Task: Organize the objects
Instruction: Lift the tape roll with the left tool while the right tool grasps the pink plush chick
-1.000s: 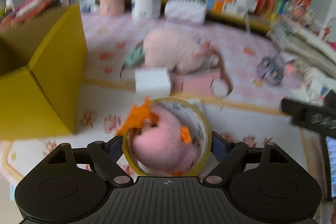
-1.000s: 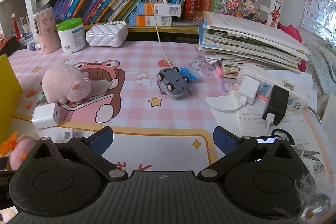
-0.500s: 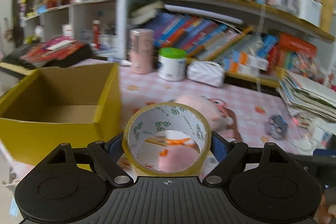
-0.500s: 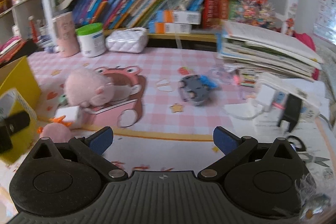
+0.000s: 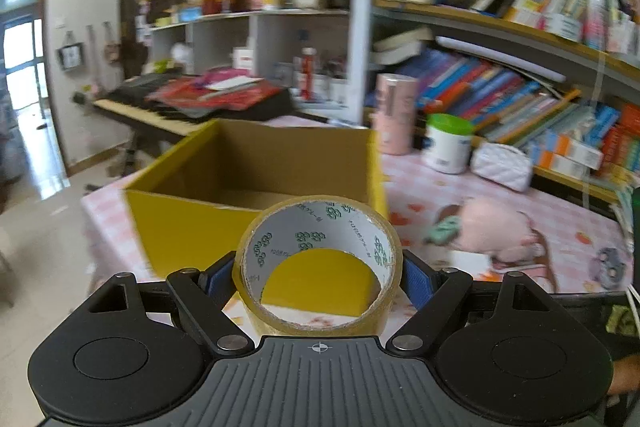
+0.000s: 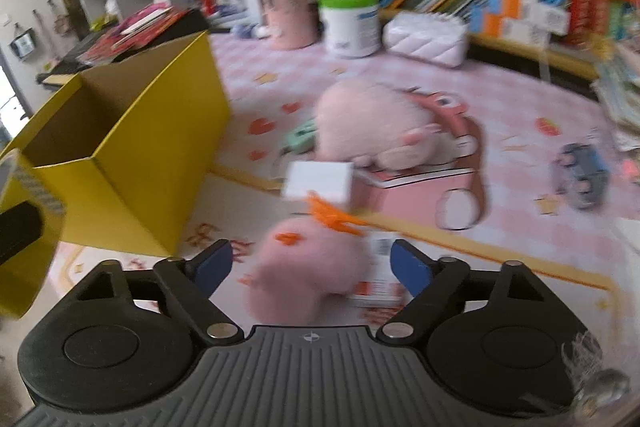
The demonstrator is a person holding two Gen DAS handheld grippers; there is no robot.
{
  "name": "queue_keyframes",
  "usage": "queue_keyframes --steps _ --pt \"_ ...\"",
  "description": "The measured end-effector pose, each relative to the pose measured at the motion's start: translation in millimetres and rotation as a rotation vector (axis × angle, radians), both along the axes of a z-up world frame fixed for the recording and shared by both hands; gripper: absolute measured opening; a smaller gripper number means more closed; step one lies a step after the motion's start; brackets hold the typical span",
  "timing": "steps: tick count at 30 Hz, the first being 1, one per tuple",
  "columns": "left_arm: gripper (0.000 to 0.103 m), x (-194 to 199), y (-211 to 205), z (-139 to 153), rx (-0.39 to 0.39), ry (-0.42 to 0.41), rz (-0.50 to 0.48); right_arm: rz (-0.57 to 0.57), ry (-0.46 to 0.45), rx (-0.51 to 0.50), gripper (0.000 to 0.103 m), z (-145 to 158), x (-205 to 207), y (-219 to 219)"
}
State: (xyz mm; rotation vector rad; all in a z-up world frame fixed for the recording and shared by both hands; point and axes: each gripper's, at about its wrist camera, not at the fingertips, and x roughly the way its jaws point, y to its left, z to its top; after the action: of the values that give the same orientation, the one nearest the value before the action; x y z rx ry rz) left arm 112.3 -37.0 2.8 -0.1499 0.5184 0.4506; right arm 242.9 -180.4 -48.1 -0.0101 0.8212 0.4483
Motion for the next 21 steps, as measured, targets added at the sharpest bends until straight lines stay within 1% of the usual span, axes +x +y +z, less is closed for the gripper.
queue_keyframes --steps 1,3,6,10,12,15,17,21 --pt "0.083 -3 4 0 0.001 0.004 0.023 0.008 0.014 0.002 0.078 -3 2 5" --pt "0.083 -8 11 0 0.005 0.011 0.06 0.011 0.042 -0.005 0.075 -9 6 15" --pt "0.083 -15 20 0 0.01 0.023 0.103 -0.013 0.056 -0.053 0.07 -17 12 26" --pt "0.083 -21 28 0 0.011 0.034 0.136 -0.036 0.083 -0.112 0.057 -31 20 33" --pt "0.083 -24 30 0 0.015 0.034 0.141 -0.048 0.085 -0.116 0.056 -35 22 31" --pt "0.083 -28 32 0 0.016 0.038 0.142 -0.067 0.083 -0.108 0.055 -34 22 31" --pt "0.083 -30 35 -1 0.012 0.037 0.139 -0.074 0.076 -0.087 0.055 -29 20 30" --pt "0.083 -32 46 -2 -0.013 0.024 0.137 -0.084 0.023 -0.062 0.055 -13 8 31"
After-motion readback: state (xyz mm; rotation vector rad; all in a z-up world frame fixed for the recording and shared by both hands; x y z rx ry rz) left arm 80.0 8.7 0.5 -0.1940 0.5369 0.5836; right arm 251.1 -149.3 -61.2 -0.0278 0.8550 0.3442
